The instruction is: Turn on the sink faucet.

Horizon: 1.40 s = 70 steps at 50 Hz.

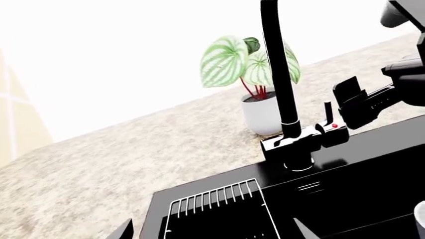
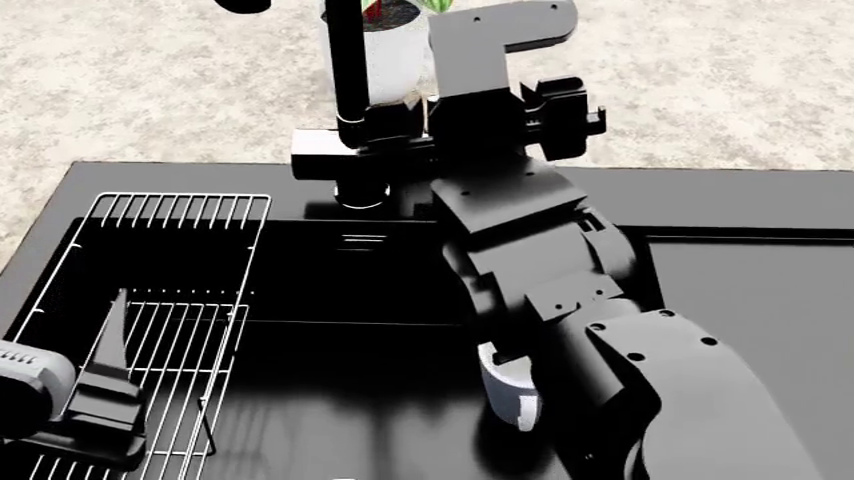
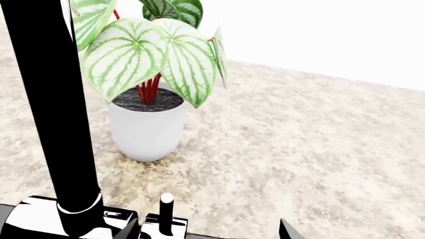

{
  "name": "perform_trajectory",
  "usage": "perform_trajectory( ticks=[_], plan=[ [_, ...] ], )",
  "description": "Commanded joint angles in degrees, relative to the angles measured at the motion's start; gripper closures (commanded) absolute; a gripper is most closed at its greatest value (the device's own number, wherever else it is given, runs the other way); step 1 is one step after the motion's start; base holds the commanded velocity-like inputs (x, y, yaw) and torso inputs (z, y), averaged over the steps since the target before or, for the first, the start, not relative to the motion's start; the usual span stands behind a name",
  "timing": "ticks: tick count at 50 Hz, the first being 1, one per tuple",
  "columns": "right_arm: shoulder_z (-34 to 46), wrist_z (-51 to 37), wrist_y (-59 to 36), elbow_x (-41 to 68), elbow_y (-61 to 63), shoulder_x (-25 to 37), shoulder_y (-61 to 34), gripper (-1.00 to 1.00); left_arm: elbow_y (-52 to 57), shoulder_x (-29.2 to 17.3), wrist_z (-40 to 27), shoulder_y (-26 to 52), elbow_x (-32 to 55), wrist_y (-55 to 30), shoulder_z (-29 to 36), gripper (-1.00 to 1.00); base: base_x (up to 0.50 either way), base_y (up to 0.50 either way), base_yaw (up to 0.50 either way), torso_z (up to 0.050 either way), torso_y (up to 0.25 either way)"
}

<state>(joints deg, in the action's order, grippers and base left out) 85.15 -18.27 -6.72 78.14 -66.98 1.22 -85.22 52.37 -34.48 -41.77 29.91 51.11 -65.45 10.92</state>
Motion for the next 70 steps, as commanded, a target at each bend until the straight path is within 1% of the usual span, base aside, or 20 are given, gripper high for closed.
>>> perform_trajectory(
  ticks=[1,16,23,42,48,51,54,58,64,68,70],
  plan=[
    [3.42,0.05,0.0,2.47,0.47,-1.22,-2.23,-1.0,0.7,0.66,2.31,-1.29,-0.71,1.9,-0.7,-1.0,0.0,0.0,0.0,0.0,0.0],
    [3.37,-0.62,-0.86,1.63,1.77,-1.22,-4.38,-1.0,1.02,0.3,2.5,-2.56,-1.31,3.55,0.16,-1.0,0.0,0.0,0.0,0.0,0.0],
    [3.25,-0.08,-0.52,2.18,1.04,-1.22,-4.28,-1.0,2.36,0.1,1.25,-1.54,0.77,2.09,-0.41,-1.0,0.0,0.0,0.0,0.0,0.0],
    [3.43,0.0,-0.19,2.75,1.68,-1.22,-5.46,-1.0,4.89,-0.48,-1.43,-0.41,3.77,1.03,-0.06,-1.0,0.0,0.0,0.0,0.033,-0.078],
    [3.42,0.49,0.45,3.16,1.09,-1.22,-4.91,-1.0,6.31,-0.56,-3.66,0.77,6.64,-0.34,-0.17,-1.0,0.0,0.0,0.0,0.034,-0.078],
    [3.41,0.58,0.16,3.58,1.41,-1.22,-5.09,-1.0,7.1,-1.04,-5.67,1.68,9.95,-0.93,-1.26,-1.0,0.0,0.0,0.0,0.034,-0.078],
    [3.49,0.64,0.3,3.87,1.62,-1.22,-5.28,-1.0,7.3,-2.0,-6.64,1.61,10.25,0.23,-0.09,-1.0,0.0,0.0,0.0,0.033,-0.078],
    [3.78,0.72,0.36,3.72,1.25,-1.22,-4.59,-1.0,6.83,-2.68,-5.84,1.0,8.12,2.12,2.2,-1.0,0.0,0.0,0.0,0.034,-0.079],
    [3.74,0.8,-0.08,3.42,1.83,-1.22,-4.63,-1.0,7.01,-3.36,-7.1,1.91,9.41,2.32,3.32,-1.0,0.0,0.0,0.0,0.033,-0.078],
    [3.7,0.88,-0.05,3.33,1.7,-1.22,-4.69,-1.0,6.99,-3.84,-6.67,1.02,7.33,4.04,5.47,-1.0,0.0,0.0,0.0,0.034,-0.079],
    [3.72,0.96,-0.06,3.24,1.76,-1.22,-4.52,-1.0,7.04,-4.0,-7.16,1.34,7.67,4.19,6.06,-1.0,0.0,0.0,0.0,0.034,-0.079]
  ],
)
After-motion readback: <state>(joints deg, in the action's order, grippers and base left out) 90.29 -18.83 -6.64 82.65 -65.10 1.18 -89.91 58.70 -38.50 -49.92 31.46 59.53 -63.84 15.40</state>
